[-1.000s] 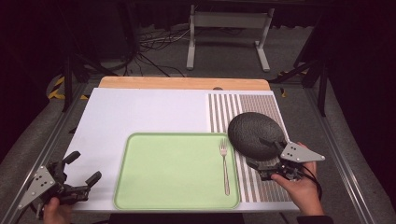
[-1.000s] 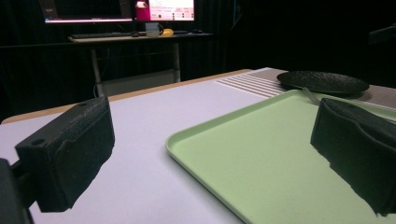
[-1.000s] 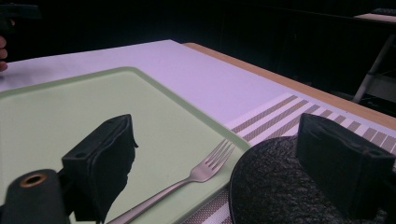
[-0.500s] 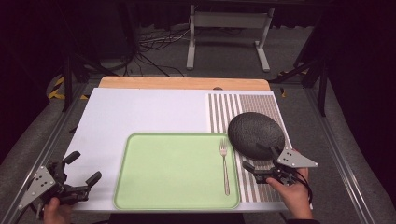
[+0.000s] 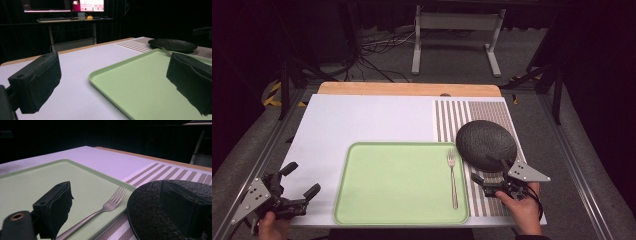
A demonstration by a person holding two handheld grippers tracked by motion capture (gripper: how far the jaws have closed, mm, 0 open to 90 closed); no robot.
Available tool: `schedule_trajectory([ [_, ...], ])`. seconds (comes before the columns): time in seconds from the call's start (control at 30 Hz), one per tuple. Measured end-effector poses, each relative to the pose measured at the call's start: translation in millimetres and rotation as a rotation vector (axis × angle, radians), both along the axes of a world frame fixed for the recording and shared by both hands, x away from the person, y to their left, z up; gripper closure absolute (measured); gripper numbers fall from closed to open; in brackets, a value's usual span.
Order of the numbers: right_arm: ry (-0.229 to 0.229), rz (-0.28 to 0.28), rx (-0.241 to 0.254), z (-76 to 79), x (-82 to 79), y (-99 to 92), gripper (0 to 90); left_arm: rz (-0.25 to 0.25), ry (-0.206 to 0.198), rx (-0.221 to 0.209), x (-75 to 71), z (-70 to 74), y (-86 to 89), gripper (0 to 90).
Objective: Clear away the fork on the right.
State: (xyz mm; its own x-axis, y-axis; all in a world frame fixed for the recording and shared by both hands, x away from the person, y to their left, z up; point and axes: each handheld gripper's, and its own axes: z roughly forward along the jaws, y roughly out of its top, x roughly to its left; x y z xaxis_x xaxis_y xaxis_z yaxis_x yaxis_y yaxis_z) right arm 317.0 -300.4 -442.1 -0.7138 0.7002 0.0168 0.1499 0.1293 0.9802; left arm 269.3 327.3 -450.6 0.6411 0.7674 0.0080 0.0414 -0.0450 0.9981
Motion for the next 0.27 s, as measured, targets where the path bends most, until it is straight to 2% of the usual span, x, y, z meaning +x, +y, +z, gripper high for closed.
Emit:
schedule_trajectory([
  [0.07,0.002,-0.009,0.008,-0.3,-0.9,-1.4,11.9,0.001,0.000,-0.001,0.1,-0.1,0.0,0.3],
  [0.27,-0.014,-0.015,-0.021,-0.3,-2.7,-2.7,11.9,0.005,0.002,-0.004,0.0,-0.5,0.7,0.3],
])
